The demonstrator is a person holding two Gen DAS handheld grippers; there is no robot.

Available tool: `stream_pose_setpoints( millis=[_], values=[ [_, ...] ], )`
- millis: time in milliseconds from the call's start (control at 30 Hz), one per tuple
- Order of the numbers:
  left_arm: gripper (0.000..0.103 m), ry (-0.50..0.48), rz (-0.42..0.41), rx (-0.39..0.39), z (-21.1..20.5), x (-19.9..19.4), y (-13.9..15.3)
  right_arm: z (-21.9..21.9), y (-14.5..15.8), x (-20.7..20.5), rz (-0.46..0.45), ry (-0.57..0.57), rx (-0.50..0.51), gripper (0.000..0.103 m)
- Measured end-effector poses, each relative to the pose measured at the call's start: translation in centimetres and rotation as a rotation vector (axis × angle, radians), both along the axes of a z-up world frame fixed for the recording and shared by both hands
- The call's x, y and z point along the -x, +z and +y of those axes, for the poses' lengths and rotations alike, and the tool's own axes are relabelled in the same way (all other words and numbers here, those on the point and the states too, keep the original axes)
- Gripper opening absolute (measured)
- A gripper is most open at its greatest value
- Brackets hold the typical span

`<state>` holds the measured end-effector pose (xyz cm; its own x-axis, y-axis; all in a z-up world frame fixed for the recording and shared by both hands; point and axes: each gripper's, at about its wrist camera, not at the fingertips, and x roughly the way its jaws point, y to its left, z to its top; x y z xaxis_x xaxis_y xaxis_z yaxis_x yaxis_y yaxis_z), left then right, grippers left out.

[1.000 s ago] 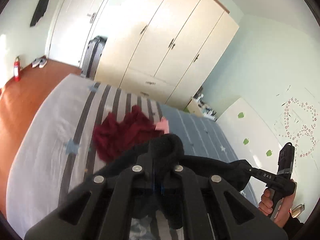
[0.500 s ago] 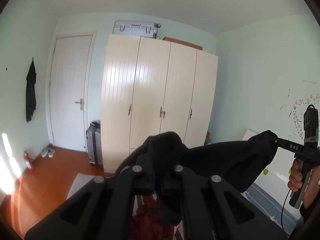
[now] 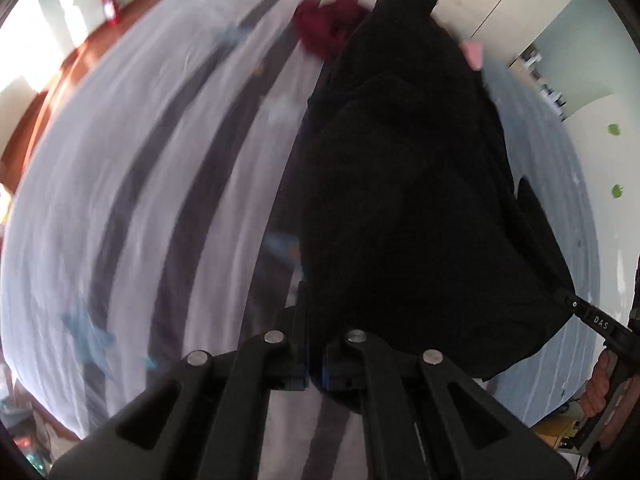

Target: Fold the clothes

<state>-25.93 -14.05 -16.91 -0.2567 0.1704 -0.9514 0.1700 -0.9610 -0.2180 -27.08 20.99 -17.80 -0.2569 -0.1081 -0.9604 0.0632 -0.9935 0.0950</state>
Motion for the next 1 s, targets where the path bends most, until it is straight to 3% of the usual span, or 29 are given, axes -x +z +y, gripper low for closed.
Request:
stream_pose_setpoints(
  millis=[100,167,233,433,567,667,700,733,800,900,1000],
  values=[
    [0.002,-0.032,-0.119,0.033,0.2,-4.2,-7.6,-0.1,-9.7,-5.5,-0.138,-0.030,-0.027,0.003],
    [0.002,-0.066,-0.151,0.049,0.3,-5.7,-10.1,-0.4,-12.1,-8.0,-0.151,-0.023,-0.039,0.003],
    [0.006,-0.105,-0.124,0.076,0.4,-6.5,-10.6,-0.6,-13.4,-10.0,-0.148,-0.016,-0.039,0.004],
    [0.026,-0.257,0.066,0.267,1.8,-6.7,-5.8,0.7,-11.2,-11.6,-0.028,-0.036,-0.012,0.019],
    [0.033,-0.319,0.185,0.306,3.9,-4.1,-3.0,2.7,-9.4,-10.4,0.055,-0.103,-0.029,0.032],
    [0.035,-0.308,0.273,0.292,5.6,-1.9,-0.7,4.3,-9.5,-8.4,0.090,-0.159,-0.030,0.042],
    [0.042,-0.304,0.293,0.280,6.2,-1.2,-0.3,4.8,-9.9,-7.5,0.094,-0.171,-0.044,0.042],
    [0.058,-0.300,0.313,0.267,6.8,-0.6,-0.1,5.1,-10.4,-6.7,0.093,-0.181,-0.054,0.042],
    [0.069,-0.317,0.310,0.238,8.3,0.7,-0.8,5.7,-11.6,-5.4,0.078,-0.198,-0.054,0.042],
    [0.069,-0.365,0.270,0.289,11.4,2.8,-4.5,7.1,-13.4,-3.3,0.051,-0.222,-0.055,0.042],
    [0.065,-0.394,0.238,0.292,13.9,3.9,-6.1,8.0,-14.5,-2.4,0.037,-0.242,-0.032,0.042]
  ],
)
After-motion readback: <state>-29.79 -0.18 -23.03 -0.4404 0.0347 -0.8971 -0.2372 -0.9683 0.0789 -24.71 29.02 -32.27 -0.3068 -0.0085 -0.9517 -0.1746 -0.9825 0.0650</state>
